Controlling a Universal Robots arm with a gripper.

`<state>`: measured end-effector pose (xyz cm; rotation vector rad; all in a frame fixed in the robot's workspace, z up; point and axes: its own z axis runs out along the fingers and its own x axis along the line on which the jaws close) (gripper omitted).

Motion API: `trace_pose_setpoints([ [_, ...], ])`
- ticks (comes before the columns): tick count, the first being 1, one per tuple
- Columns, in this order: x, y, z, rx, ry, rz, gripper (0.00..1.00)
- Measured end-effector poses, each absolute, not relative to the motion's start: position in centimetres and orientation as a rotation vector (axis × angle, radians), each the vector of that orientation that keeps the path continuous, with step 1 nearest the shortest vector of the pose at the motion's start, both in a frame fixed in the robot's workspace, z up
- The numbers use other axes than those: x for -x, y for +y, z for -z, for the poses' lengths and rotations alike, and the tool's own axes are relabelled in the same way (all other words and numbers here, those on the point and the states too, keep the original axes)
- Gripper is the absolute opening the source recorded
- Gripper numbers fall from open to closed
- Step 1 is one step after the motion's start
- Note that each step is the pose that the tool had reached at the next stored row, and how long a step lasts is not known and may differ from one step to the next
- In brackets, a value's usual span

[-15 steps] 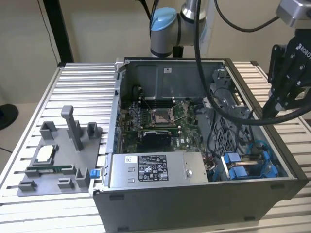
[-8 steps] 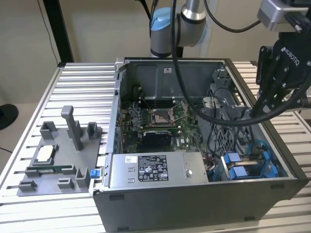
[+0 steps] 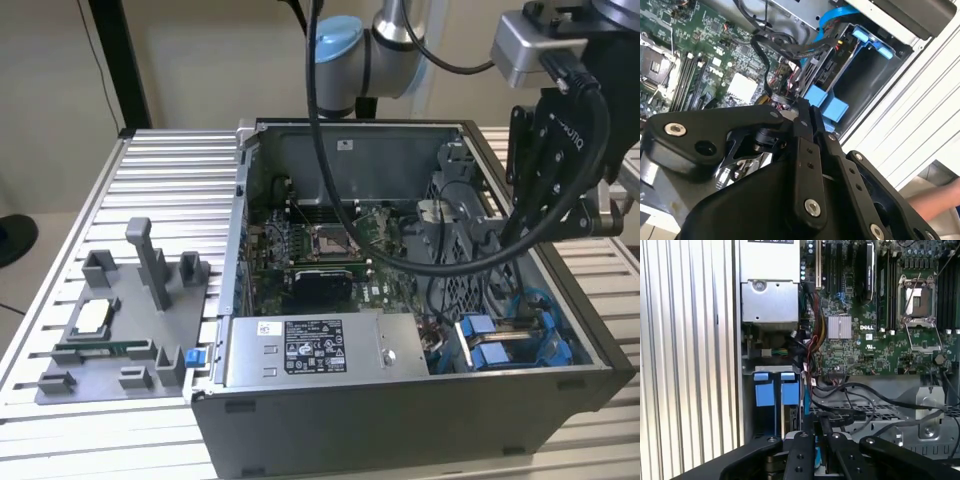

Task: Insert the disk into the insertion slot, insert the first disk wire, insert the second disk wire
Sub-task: 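Insert the second disk wire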

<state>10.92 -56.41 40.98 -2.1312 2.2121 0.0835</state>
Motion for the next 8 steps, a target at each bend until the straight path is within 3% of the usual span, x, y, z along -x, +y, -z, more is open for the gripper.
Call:
trace_pose_setpoints([
  [8, -10.26, -56.5, -40.38, 2.107, 2.174, -0.016, 0.0],
])
